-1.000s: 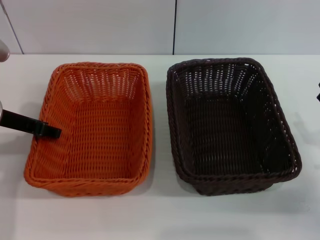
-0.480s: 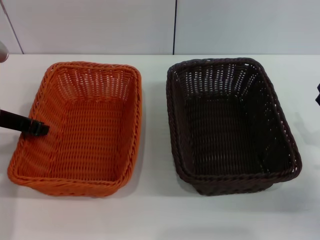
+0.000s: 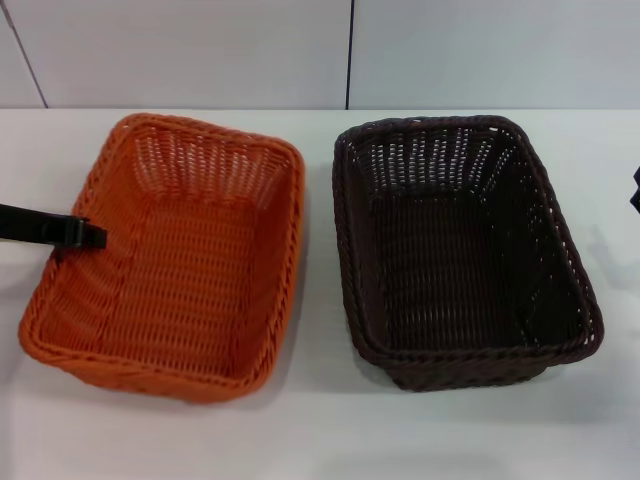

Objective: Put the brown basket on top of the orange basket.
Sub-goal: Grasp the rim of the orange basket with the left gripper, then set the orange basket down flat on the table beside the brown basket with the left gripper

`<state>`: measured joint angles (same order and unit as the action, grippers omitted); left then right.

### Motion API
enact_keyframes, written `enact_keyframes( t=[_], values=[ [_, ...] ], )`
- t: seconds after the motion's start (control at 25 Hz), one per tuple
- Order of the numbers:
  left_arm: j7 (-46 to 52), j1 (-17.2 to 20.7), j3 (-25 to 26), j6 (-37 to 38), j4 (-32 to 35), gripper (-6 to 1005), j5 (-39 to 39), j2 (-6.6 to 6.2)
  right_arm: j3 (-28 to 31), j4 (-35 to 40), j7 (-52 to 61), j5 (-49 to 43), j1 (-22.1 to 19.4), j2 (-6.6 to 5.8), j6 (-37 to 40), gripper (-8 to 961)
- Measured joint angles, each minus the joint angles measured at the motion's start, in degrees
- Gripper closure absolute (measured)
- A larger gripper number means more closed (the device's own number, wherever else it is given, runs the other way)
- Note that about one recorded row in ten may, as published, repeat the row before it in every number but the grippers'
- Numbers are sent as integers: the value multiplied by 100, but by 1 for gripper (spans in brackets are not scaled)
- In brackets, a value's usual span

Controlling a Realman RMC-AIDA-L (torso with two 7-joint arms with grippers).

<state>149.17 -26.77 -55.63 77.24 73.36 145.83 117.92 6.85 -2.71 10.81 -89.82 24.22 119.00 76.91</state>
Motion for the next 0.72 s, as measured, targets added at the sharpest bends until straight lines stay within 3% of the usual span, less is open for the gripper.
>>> enact_keyframes(
  t=[0.48, 0.72],
  values=[
    [-542, 5, -75, 625, 111, 825, -47, 0, -29, 89, 1, -27, 111, -6, -26, 130],
    [-1268, -224, -144, 865, 44, 830, -56, 0, 15, 203, 56, -14, 138, -24, -29, 129]
  ],
)
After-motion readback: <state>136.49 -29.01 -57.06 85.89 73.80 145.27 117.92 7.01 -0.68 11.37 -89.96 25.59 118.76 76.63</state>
